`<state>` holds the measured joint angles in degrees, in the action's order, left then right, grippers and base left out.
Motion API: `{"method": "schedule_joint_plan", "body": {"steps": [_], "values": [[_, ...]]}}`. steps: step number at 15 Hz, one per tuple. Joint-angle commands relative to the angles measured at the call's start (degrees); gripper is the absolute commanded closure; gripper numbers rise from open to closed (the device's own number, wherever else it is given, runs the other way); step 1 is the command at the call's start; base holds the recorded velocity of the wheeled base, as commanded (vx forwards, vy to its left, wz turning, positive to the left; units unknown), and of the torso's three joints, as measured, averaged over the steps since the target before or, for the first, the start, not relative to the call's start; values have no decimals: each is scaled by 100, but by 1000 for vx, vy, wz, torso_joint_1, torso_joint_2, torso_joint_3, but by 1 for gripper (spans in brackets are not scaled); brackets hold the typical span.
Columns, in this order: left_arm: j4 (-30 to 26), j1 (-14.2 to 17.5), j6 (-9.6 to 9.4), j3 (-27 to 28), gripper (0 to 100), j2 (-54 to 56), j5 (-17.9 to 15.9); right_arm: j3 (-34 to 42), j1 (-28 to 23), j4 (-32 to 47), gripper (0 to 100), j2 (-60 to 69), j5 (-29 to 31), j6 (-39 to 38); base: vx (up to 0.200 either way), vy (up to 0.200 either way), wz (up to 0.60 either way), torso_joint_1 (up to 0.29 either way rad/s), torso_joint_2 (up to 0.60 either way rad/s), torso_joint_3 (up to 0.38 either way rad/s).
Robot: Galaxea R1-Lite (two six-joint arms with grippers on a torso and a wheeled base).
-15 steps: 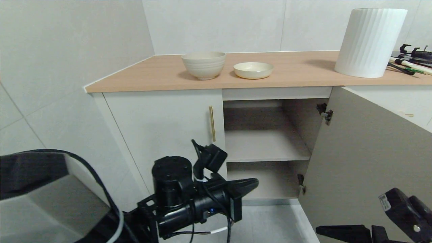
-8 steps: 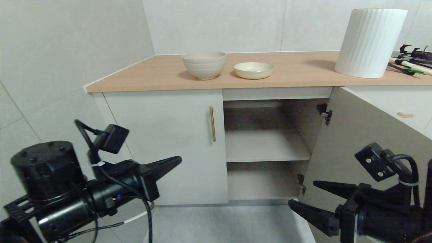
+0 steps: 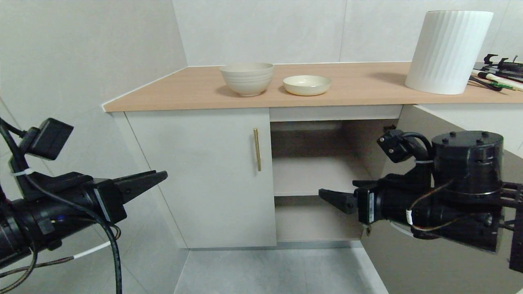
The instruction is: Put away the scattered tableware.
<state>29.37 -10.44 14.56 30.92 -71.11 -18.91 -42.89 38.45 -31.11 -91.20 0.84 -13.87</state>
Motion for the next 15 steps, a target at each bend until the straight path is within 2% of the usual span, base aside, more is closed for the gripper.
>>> {"method": "schedule_joint_plan", "body": {"steps": [1, 5, 10, 15], "values": [[8, 33, 3, 55, 0, 36, -8, -334, -101, 0, 0, -364, 13, -19, 0, 0, 0, 0, 0, 0], [377, 129, 39, 37, 0, 9, 10, -106, -197, 26, 0, -258, 39, -37, 0, 0, 0, 0, 0, 0], [377, 129, 21, 46, 0, 53, 10, -229, -215, 360, 0, -188, 30, -54, 0, 0, 0, 0, 0, 0], [350, 156, 3, 46, 0, 36, 19, -220, -206, 369, 0, -170, -14, -63, 200, 0, 0, 1, -2, 3]]}}
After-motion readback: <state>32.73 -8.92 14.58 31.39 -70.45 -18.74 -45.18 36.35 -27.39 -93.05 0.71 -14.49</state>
